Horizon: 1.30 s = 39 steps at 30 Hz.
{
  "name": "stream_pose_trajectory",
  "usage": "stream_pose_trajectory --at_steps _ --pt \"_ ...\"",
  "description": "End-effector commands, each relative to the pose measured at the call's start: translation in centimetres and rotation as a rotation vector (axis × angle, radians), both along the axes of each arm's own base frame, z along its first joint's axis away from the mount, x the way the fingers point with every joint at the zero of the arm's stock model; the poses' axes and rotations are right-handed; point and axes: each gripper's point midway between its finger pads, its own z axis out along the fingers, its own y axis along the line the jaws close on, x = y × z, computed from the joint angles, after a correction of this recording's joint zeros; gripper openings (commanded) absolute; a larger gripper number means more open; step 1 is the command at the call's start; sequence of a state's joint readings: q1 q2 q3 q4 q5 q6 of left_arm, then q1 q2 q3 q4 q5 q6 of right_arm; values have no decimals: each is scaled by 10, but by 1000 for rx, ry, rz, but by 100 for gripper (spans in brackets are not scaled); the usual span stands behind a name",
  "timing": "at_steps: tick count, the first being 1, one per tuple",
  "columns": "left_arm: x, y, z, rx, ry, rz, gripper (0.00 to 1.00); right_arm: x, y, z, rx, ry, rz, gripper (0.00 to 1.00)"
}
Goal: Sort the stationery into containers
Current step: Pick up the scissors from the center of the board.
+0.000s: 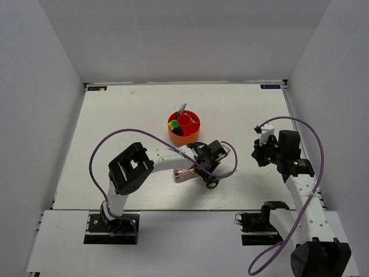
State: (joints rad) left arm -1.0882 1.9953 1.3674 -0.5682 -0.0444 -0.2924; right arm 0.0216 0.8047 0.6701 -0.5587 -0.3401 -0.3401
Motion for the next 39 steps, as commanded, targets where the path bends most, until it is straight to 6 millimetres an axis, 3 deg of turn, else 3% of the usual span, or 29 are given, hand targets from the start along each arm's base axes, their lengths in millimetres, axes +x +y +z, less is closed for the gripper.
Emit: stream_pose_trajectory --at_steps 1,7,10,15,19,28,39 --pt "-25 53 -53 234 66 -10 20 -1 2 5 17 -14 7 0" --pt "-34 63 -62 269 89 -21 0 -1 2 5 19 -13 10 0" --pt "-38 54 -54 239 94 -41 0 -2 3 5 22 -9 12 0" --pt "-41 19 -14 144 42 -104 0 -1 2 5 19 -9 6 0" --pt "-36 8 27 65 -24 -105 0 -1 0 7 13 -20 -1 0" --pt "-23 17 96 -3 -158 -106 0 2 -8 8 7 -29 -35 0" --pt "0 34 141 28 -310 -118 0 1 -8 9 13 -28 -33 0"
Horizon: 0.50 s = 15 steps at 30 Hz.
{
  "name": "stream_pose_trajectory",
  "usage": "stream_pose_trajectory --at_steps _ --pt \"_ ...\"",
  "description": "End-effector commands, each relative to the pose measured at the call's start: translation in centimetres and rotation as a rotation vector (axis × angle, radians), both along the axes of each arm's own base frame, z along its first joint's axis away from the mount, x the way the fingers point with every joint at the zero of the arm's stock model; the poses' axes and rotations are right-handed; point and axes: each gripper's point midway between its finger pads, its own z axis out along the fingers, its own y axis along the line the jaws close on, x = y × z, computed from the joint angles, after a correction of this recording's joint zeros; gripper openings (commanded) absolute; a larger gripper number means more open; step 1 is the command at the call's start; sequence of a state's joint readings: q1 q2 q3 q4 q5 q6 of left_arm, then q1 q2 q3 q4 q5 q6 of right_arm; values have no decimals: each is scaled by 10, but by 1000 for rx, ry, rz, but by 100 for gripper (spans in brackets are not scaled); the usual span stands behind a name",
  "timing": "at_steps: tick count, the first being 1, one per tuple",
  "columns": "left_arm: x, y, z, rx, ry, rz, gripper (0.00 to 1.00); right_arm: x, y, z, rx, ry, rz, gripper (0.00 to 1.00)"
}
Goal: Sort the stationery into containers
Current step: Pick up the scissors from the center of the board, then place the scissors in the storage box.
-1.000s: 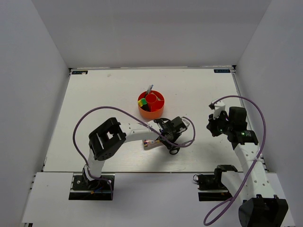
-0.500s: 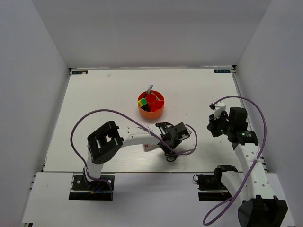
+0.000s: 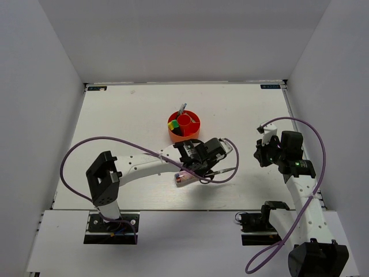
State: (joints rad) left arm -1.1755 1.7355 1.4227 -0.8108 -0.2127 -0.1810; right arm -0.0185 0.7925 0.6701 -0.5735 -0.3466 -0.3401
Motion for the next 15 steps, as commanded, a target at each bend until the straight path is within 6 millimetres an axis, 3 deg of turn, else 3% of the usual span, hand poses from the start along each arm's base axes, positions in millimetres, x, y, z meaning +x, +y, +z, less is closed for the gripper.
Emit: stream_pose_trajectory --at_steps 1,2,4,9,15 --pt "24 11 43 16 -148 -17 0 2 0 8 8 -32 0 0" --pt "34 11 59 25 -206 -19 0 2 0 8 7 -33 1 0" --pt "48 19 74 63 -272 -2 0 3 1 9 9 -37 1 0" --pt "98 38 144 188 -545 -43 0 2 1 8 14 -30 1 0" --pt "142 42 189 443 -857 -130 0 2 0 7 14 -28 0 0"
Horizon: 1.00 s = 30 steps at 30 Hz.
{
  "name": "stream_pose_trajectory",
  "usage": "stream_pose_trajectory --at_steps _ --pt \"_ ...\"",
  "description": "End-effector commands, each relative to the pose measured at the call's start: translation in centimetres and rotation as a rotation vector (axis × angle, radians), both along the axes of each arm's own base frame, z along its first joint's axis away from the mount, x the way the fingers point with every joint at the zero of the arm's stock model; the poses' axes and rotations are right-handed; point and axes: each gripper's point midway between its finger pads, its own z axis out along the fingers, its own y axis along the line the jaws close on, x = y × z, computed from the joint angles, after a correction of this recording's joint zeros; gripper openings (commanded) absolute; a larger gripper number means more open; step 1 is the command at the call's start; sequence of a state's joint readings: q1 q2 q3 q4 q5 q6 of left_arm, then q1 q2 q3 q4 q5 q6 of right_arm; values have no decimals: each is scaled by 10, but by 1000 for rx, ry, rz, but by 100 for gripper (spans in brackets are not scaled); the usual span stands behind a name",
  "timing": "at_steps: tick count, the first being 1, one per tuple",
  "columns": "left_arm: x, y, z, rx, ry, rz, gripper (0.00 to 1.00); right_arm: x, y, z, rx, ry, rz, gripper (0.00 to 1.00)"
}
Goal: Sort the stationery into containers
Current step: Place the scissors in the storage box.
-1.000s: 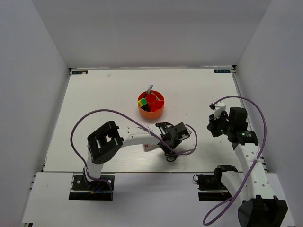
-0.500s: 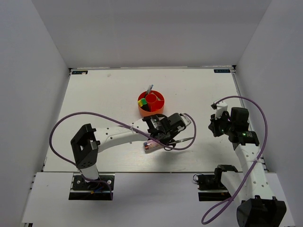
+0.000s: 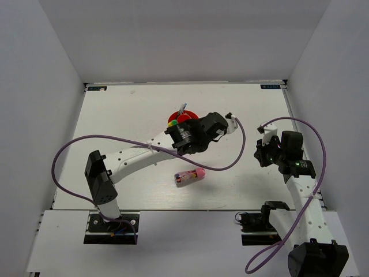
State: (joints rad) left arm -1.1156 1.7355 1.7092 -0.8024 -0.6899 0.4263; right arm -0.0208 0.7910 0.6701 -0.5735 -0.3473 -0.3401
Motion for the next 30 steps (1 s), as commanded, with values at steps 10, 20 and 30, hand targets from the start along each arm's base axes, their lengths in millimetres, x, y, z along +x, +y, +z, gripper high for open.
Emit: stream_pose_trajectory --at_steps 10,20,30 --pt "72 15 67 508 -447 -57 0 2 1 9 14 -37 5 0" --pt "90 40 51 605 -406 1 0 2 0 8 13 -36 3 0" --pt "89 65 17 692 -336 33 0 2 -2 7 15 -34 -4 0"
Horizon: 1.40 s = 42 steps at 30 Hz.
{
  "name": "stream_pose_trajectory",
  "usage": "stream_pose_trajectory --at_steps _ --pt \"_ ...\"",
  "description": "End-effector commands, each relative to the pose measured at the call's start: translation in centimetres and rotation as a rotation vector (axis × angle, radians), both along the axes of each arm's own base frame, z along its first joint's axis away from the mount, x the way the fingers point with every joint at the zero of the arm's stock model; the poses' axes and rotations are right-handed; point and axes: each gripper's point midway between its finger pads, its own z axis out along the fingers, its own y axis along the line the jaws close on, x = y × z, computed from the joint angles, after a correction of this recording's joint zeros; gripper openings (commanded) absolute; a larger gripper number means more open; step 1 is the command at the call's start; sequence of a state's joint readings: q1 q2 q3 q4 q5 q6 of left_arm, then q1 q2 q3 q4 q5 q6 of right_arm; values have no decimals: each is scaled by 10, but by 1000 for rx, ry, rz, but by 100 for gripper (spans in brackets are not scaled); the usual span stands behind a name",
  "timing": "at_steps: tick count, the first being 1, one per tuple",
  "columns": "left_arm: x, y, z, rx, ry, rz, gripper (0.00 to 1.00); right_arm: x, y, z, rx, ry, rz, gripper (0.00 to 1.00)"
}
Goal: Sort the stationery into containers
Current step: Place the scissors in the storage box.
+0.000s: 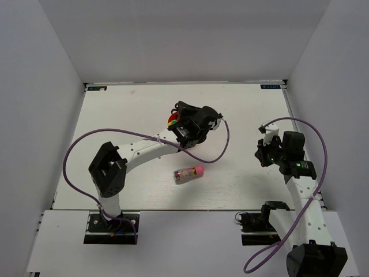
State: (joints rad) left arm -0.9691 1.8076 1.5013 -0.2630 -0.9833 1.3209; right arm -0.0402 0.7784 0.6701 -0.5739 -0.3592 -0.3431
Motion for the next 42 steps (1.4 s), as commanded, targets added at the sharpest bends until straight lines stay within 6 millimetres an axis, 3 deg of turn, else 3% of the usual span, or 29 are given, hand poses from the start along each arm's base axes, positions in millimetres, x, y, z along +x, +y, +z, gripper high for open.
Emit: stream_pose_trajectory --at_steps 1,6,17,27,42 --pt "-4 16 0 12 -9 47 0 2 0 4 6 -21 3 0" --pt "-10 22 -10 28 7 61 0 2 0 4 10 -22 4 0" --pt "-23 15 -30 85 35 31 0 2 -1 5 12 -24 0 0" --pt "-18 3 -60 136 68 22 0 2 -2 4 15 -23 -5 0" --pt "-17 -14 -73 139 63 10 0 1 -3 5 26 -27 -8 0"
